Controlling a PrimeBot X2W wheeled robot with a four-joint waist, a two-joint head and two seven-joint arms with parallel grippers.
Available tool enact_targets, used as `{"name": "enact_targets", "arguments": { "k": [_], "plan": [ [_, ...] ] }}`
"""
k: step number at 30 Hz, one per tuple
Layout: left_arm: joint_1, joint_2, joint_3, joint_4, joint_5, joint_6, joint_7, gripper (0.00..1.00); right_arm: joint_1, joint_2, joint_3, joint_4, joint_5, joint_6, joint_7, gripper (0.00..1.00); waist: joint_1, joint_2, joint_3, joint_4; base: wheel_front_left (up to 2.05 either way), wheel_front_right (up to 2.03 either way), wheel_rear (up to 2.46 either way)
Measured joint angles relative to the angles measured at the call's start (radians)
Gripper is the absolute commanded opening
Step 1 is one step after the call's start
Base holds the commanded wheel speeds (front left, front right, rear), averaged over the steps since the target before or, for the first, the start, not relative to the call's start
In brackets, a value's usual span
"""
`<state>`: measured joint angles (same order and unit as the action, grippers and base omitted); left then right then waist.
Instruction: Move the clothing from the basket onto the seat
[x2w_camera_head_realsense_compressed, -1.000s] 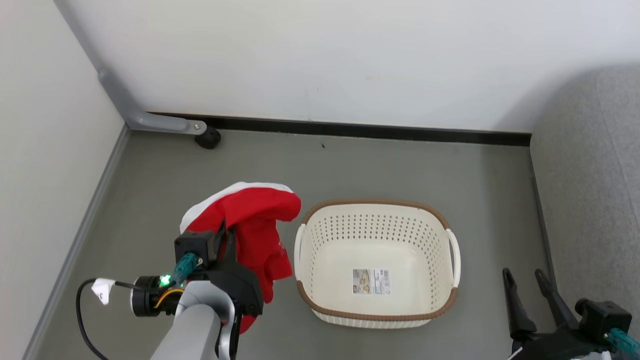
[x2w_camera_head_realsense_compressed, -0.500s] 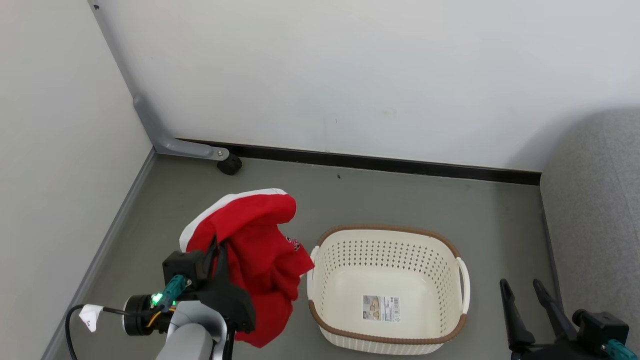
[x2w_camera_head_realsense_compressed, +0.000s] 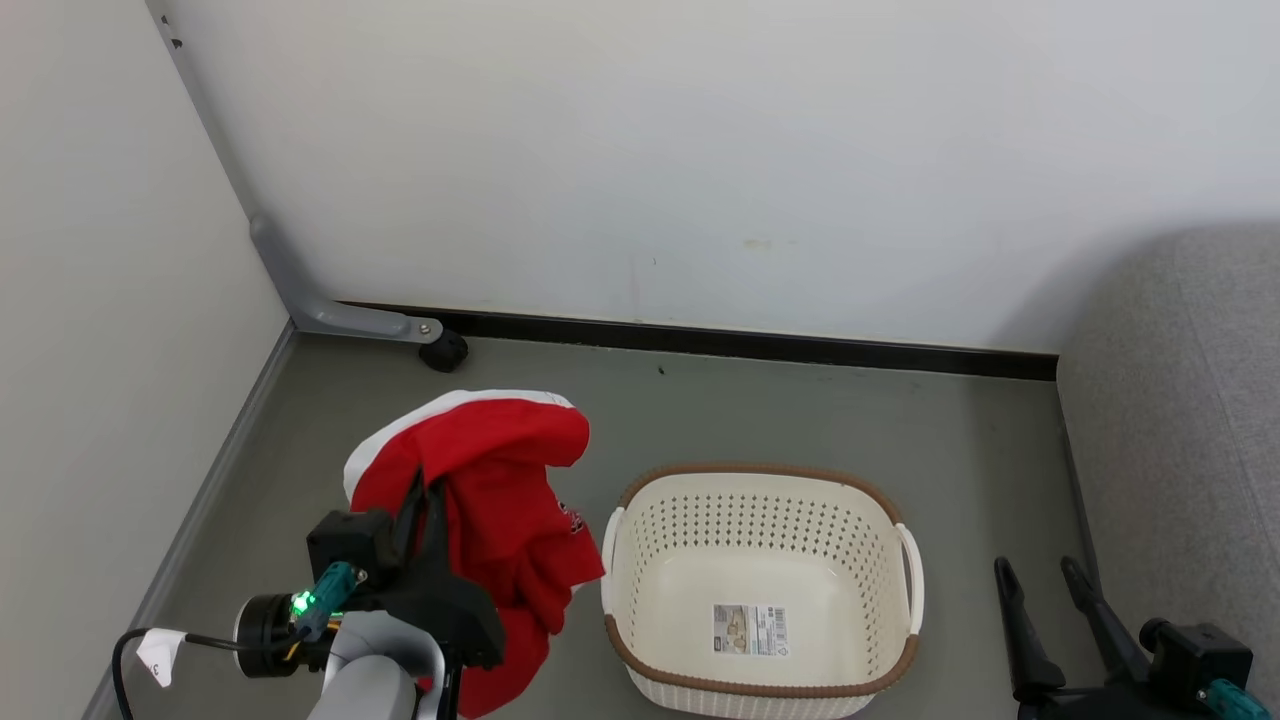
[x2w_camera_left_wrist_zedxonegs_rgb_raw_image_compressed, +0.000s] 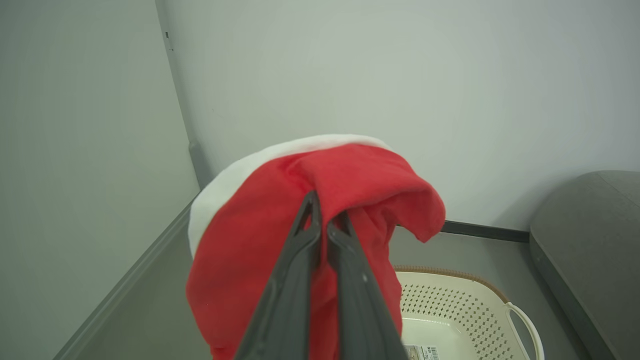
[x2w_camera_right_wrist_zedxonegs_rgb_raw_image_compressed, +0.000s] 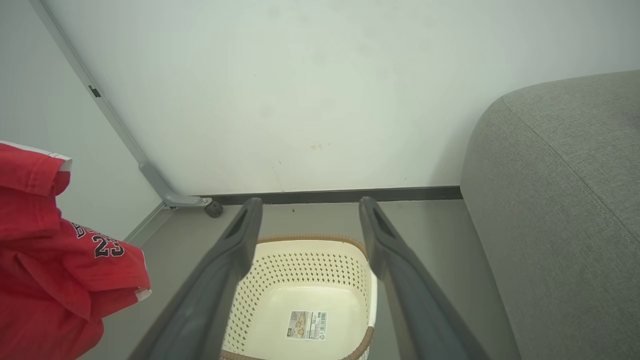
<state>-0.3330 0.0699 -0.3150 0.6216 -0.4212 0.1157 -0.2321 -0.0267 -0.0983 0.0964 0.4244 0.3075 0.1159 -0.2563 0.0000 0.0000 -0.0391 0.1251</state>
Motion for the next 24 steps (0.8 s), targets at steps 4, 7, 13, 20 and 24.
{"name": "enact_targets", "arguments": {
  "k": [4, 7, 13, 20, 24],
  "plan": [
    [0.001, 0.0, 0.0, -0.019, 0.0, 0.0, 0.0, 0.0, 0.003, 0.002, -0.001, -0.001, 0.0, 0.0, 0.0, 1.0, 0.0, 0.0, 0.0, -0.003, 0.0, 0.0, 0.0],
    [0.009, 0.0, 0.0, -0.035, 0.002, 0.0, 0.0, 0.0, 0.005, 0.005, -0.001, -0.002, 0.0, 0.0, 0.0, 1.0, 0.0, 0.0, -0.001, -0.006, 0.0, 0.0, 0.0],
    [0.014, 0.0, -0.005, -0.074, 0.01, 0.008, 0.0, 0.0, 0.006, 0.01, -0.002, -0.004, -0.002, 0.004, 0.0, 1.0, 0.0, 0.0, -0.001, -0.008, 0.0, 0.0, 0.0],
    [0.017, 0.0, -0.011, -0.106, 0.011, 0.008, 0.004, 0.0, -0.007, 0.011, 0.029, -0.021, -0.03, 0.005, 0.0, 1.0, 0.0, 0.0, 0.0, -0.007, 0.0, 0.0, 0.0],
    [0.024, 0.0, -0.016, -0.127, 0.018, 0.008, 0.012, 0.0, -0.055, 0.012, 0.09, -0.028, -0.057, 0.005, 0.0, 1.0, 0.0, 0.0, 0.0, -0.005, 0.0, 0.0, 0.0]
  ]
}}
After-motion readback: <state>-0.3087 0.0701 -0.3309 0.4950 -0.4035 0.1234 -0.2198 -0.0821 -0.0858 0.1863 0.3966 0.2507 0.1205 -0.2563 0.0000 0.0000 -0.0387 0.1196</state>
